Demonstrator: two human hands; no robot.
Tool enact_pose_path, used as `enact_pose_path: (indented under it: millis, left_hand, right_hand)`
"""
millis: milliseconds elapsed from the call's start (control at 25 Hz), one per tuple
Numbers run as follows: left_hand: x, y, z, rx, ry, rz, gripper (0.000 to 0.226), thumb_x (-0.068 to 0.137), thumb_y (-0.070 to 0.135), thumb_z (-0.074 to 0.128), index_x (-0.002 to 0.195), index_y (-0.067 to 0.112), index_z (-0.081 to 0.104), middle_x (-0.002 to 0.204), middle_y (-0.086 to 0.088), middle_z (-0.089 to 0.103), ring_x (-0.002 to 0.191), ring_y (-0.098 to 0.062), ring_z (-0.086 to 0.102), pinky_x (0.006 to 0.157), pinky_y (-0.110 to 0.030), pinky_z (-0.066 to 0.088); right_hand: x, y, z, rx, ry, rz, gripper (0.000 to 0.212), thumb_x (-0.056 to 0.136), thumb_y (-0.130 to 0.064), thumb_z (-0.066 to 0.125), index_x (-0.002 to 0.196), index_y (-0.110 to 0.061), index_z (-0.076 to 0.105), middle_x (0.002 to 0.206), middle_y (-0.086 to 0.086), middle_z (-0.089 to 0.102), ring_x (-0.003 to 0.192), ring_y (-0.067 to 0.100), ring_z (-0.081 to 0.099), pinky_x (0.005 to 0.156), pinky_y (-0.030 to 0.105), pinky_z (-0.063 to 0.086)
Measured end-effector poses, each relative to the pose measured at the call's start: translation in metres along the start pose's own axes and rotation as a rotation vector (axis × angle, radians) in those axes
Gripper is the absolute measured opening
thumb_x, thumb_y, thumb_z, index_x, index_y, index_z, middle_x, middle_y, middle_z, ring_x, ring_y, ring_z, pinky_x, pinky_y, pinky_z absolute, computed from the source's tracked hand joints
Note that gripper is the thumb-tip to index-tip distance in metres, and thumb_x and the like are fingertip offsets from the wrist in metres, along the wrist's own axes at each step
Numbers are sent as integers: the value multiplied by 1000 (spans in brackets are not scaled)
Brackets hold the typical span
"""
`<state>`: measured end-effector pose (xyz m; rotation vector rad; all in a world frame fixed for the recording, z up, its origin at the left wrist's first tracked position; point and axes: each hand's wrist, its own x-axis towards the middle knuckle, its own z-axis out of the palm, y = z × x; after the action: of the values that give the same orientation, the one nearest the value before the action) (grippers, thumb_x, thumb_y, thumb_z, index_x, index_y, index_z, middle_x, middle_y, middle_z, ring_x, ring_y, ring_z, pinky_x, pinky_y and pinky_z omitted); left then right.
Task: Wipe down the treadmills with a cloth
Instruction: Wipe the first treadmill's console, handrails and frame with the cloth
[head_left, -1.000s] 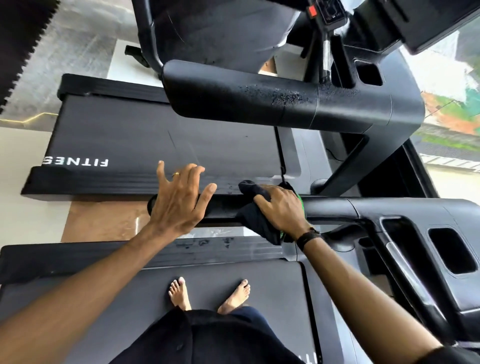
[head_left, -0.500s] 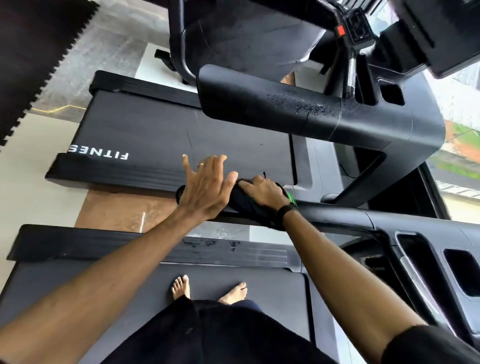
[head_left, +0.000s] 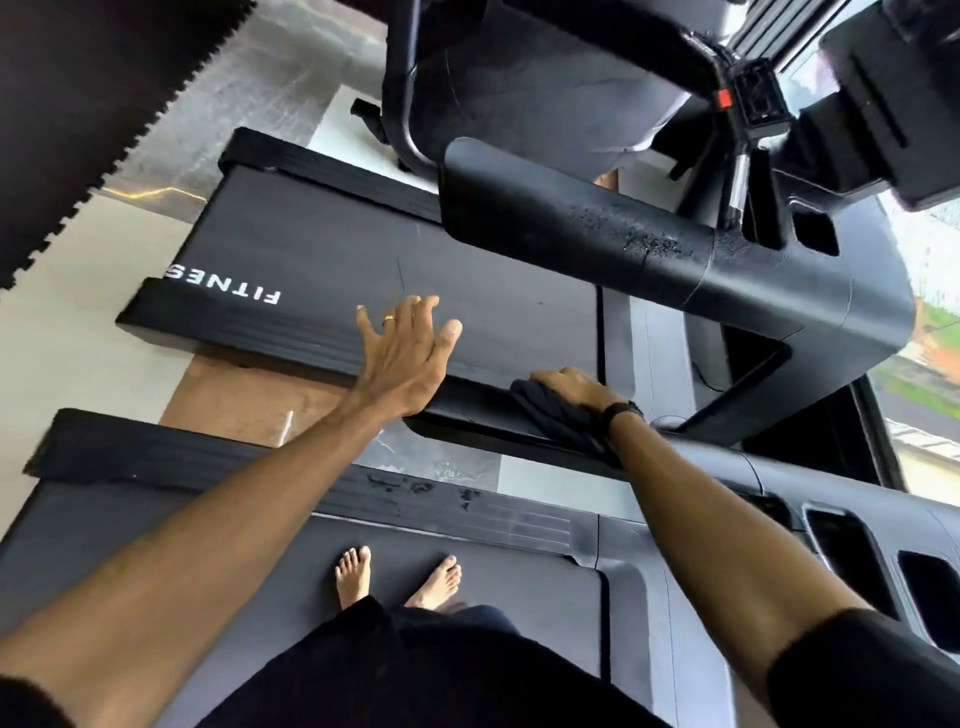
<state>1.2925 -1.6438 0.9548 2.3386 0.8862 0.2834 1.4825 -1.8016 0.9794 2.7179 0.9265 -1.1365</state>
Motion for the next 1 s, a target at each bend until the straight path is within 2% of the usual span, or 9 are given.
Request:
enact_pose_path:
  millis: [120, 200, 320, 480, 560, 640, 720, 880, 1000]
  left_hand:
    - [0, 1, -5, -110, 58, -86, 71, 95, 57, 7, 145, 14, 34, 145, -6, 41, 136, -28, 38, 115, -64, 0]
    - [1, 0, -4, -152, 31, -144, 62, 101, 52, 14, 147, 14, 31, 148, -7, 38, 140, -27, 33, 116, -63, -3]
    - [3, -3, -1, -241, 3, -222, 57, 104, 49, 17, 149, 17, 29, 152, -9, 35, 144, -28, 27, 117, -62, -6]
    - [5, -5, 1, -237, -37, -254, 58, 103, 51, 15, 150, 18, 28, 153, -9, 34, 146, -27, 23, 117, -60, -8]
    - [5, -5, 2, -258, -31, -245, 57, 104, 49, 16, 150, 18, 28, 152, -8, 35, 146, -26, 24, 117, -59, -8]
    - [4, -6, 3, -280, -21, -223, 57, 103, 50, 16, 149, 18, 28, 151, -6, 36, 145, -26, 26, 117, -58, -9]
    - [4, -7, 4, -310, 14, -207, 65, 99, 56, 12, 148, 18, 30, 148, -3, 38, 143, -23, 28, 118, -58, -8]
    - [0, -7, 0, -336, 177, -149, 76, 91, 62, 4, 141, 17, 39, 140, 2, 44, 134, -15, 38, 118, -56, -3]
    - [-3, -2, -2, -377, 277, -162, 70, 93, 59, 9, 138, 16, 42, 138, 3, 47, 129, -13, 43, 117, -55, 0]
  right_hand:
    - [9, -49, 1, -188, -117, -77, 48, 107, -44, 29, 139, -18, 53, 147, 16, 49, 129, 33, 49, 103, 39, 34]
    - [14, -79, 9, -211, -148, -106, 52, 105, -51, 28, 138, -22, 55, 145, 12, 52, 130, 32, 49, 100, 39, 33]
    - [13, -95, 25, -28, -1, -94, 62, 90, -67, 33, 125, -24, 61, 134, 9, 59, 122, 32, 55, 89, 40, 37]
    - [-37, -71, 38, 12, 276, -352, 45, 93, -53, 39, 115, -24, 65, 114, 8, 69, 104, 32, 61, 84, 41, 46]
    - [-61, -44, 39, 90, 341, -478, 37, 92, -47, 47, 121, -31, 63, 119, -2, 70, 107, 24, 61, 90, 39, 48]
    - [-54, -23, 30, 132, 301, -409, 33, 92, -48, 48, 115, -31, 66, 120, -1, 69, 111, 23, 59, 93, 39, 46]
    - [-31, -19, 18, 136, 183, -212, 33, 95, -50, 44, 98, -28, 67, 118, 8, 68, 111, 31, 58, 94, 43, 45]
    - [16, -57, 8, 58, -112, -73, 42, 102, -46, 35, 116, -18, 62, 138, 17, 55, 121, 30, 52, 90, 32, 33]
    - [19, -116, 17, 81, -114, -87, 43, 102, -45, 37, 125, -17, 60, 140, 12, 55, 124, 29, 51, 90, 35, 32]
